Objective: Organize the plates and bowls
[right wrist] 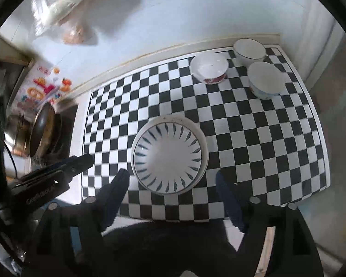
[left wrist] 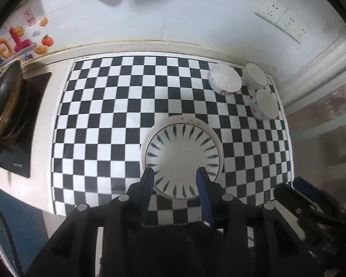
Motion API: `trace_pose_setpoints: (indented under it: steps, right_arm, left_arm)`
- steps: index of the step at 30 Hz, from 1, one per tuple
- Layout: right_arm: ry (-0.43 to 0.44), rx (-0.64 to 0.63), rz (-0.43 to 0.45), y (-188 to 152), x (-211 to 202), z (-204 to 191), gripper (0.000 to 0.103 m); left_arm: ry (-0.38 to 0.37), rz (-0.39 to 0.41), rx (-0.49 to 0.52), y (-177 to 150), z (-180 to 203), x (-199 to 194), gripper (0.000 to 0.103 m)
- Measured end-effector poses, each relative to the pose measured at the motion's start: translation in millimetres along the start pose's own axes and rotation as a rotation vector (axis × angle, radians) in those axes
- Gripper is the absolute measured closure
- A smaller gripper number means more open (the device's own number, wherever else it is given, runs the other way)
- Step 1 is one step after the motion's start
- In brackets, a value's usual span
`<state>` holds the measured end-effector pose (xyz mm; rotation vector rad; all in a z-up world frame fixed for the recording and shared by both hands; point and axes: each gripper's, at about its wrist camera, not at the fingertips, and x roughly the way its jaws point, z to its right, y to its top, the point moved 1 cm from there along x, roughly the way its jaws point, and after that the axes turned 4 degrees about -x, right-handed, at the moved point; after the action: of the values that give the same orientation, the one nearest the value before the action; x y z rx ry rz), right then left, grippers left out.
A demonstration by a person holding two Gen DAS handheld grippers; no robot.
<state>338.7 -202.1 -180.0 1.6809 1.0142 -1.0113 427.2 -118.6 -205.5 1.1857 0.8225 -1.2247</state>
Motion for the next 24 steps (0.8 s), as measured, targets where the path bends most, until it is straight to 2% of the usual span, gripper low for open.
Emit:
trace_pose_setpoints:
  steps: [1, 6, 7, 10, 16, 18, 22, 24]
  right_arm:
    - [0.013, 0.026, 0.02, 1.7, -0.6, 3.4, 0.011]
    - [0.072, 0.092, 0.126, 24.0, -0.3, 23.6, 0.009]
    - [0.085, 0.102, 0.15, 31.5, 1.2, 30.2, 0.004]
    - [0.098, 0.132, 0.168, 60.6, 13.7, 55.3, 0.002]
    - [0.019, 0.07, 0.06, 142.0, 73.9, 109.4, 0.003]
    - [0.028, 0.047, 0.006, 171.3, 104.2, 127.5, 0.007]
    - [0.005, 0.004, -0.111, 226.4, 168.8, 156.9, 0.022]
    - [0.0, -0.02, -0.153, 243.9, 193.4, 165.4, 0.023]
  left_arm:
    - [-0.004, 0.002, 0.002, 3.7, -0.7, 1.3, 0.067]
    - [-0.002, 0.053, 0.046, 34.8, 7.5, 11.8, 0.067]
    - [-0.005, 0.054, 0.046, 41.3, 9.4, 15.0, 0.067]
    - [-0.019, 0.054, 0.034, 67.5, 20.1, 30.6, 0.067]
    - [-0.049, -0.049, 0.019, 131.1, 54.6, 97.7, 0.068]
    - [-0.033, -0.062, 0.014, 149.9, 66.9, 121.6, 0.068]
    - [-0.034, -0.129, -0.032, 187.1, 87.1, 182.5, 0.07]
    - [-0.023, -0.142, -0.067, 200.8, 91.1, 204.8, 0.07]
